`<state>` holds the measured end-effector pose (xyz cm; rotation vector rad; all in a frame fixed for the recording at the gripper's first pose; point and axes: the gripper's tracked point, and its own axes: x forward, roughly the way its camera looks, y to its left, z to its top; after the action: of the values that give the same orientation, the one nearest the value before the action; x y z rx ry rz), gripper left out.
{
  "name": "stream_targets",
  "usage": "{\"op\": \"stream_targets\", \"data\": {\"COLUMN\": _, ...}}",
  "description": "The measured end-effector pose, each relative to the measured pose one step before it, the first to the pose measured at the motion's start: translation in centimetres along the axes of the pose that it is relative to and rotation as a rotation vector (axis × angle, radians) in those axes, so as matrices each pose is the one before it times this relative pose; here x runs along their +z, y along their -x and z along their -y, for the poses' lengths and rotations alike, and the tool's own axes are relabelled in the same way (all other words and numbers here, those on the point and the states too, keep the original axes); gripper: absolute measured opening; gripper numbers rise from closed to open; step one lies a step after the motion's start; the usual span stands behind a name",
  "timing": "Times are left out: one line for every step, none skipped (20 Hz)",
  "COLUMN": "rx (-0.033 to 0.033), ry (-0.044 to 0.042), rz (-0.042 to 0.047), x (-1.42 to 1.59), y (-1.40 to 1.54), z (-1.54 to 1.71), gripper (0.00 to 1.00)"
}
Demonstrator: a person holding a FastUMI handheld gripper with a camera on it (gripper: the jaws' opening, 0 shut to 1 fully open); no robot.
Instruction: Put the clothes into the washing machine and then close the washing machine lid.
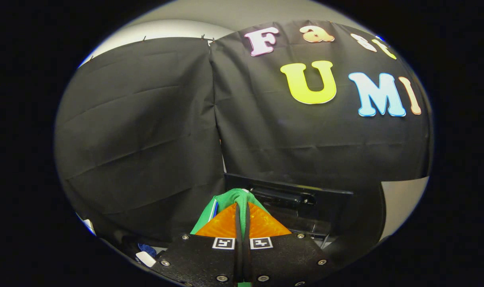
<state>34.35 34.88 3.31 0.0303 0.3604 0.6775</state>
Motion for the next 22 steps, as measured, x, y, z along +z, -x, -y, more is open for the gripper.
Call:
{"op": "stream_targets", "data": {"rx": -0.00943, "ry": 0.00621, "rz": -0.0105, "x": -0.757, "y": -0.839, "z": -0.134, "gripper": 0.0}}
{"op": "stream_targets", "data": {"rx": -0.0105, "ry": 0.00676, "rz": -0.00848, "x": -0.694, "y": -0.722, "z": 0.161, "gripper": 0.0}}
{"op": "stream_targets", "data": {"rx": -0.01411, "ry": 0.00637, "rz": -0.01105, "x": -0.913, "y": -0.883, "z": 0.49, "gripper": 0.0}}
{"op": "stream_targets", "data": {"rx": -0.01804, "ry": 0.00085, "rz": -0.01243, "x": -0.846, "y": -0.65, "z": 0.518, "gripper": 0.0}}
{"op": "stream_targets", "data": {"rx": -0.01989, "ry": -0.00481, "rz": -0.01321, "x": -1.031, "y": -0.8, "z": 0.558, "gripper": 0.0}}
{"op": "stream_targets", "data": {"rx": -0.01922, "ry": -0.01322, "rz": -0.01564, "x": -0.897, "y": -0.675, "z": 0.602, "gripper": 0.0}}
{"op": "stream_targets", "data": {"rx": -0.0164, "ry": -0.01239, "rz": -0.01295, "x": -0.84, "y": -0.587, "z": 0.546, "gripper": 0.0}}
{"op": "stream_targets", "data": {"rx": -0.01694, "ry": -0.01259, "rz": -0.01159, "x": -0.641, "y": -0.475, "z": 0.53, "gripper": 0.0}}
{"op": "stream_targets", "data": {"rx": -0.01567, "ry": -0.00967, "rz": -0.01192, "x": -0.743, "y": -0.551, "z": 0.478, "gripper": 0.0}}
{"op": "stream_targets", "data": {"rx": -0.01375, "ry": -0.00447, "rz": -0.00979, "x": -0.607, "y": -0.465, "z": 0.506, "gripper": 0.0}}
{"op": "stream_targets", "data": {"rx": -0.00954, "ry": -0.00339, "rz": -0.00952, "x": -0.731, "y": -0.496, "z": 0.319, "gripper": 0.0}}
{"op": "stream_targets", "data": {"rx": -0.00994, "ry": -0.00171, "rz": -0.01073, "x": -0.585, "y": -0.348, "z": 0.317, "gripper": 0.0}}
{"op": "stream_targets", "data": {"rx": -0.01394, "ry": 0.00089, "rz": -0.0162, "x": -1.072, "y": -0.274, "z": 0.323, "gripper": 0.01}}
{"op": "stream_targets", "data": {"rx": -0.00929, "ry": -0.00142, "rz": -0.01235, "x": -0.748, "y": -0.259, "z": 0.224, "gripper": 0.01}}
{"op": "stream_targets", "data": {"rx": -0.00392, "ry": -0.00179, "rz": -0.01637, "x": -0.947, "y": -0.343, "z": 0.183, "gripper": 0.01}}
{"op": "stream_targets", "data": {"rx": -0.0027, "ry": 0.0008, "rz": -0.01445, "x": -0.835, "y": -0.206, "z": 0.073, "gripper": 0.02}}
{"op": "stream_targets", "data": {"rx": -0.00337, "ry": 0.00476, "rz": -0.01848, "x": -0.927, "y": -0.238, "z": -0.048, "gripper": 0.03}}
{"op": "stream_targets", "data": {"rx": -0.00427, "ry": 0.01039, "rz": -0.0233, "x": -0.911, "y": -0.342, "z": 0.156, "gripper": 0.03}}
{"op": "stream_targets", "data": {"rx": -0.00416, "ry": 0.01136, "rz": -0.01951, "x": -0.748, "y": -0.305, "z": 0.033, "gripper": 0.05}}
{"op": "stream_targets", "data": {"rx": -0.00258, "ry": 0.01209, "rz": -0.01372, "x": -0.552, "y": -0.063, "z": 0.119, "gripper": 0.06}}
{"op": "stream_targets", "data": {"rx": -0.00938, "ry": 0.0111, "rz": 0.00896, "x": -0.224, "y": 0.045, "z": 0.094, "gripper": 0.12}}
{"op": "stream_targets", "data": {"rx": -0.00299, "ry": 0.01084, "rz": 0.00496, "x": 0.051, "y": 0.014, "z": -0.102, "gripper": 0.14}}
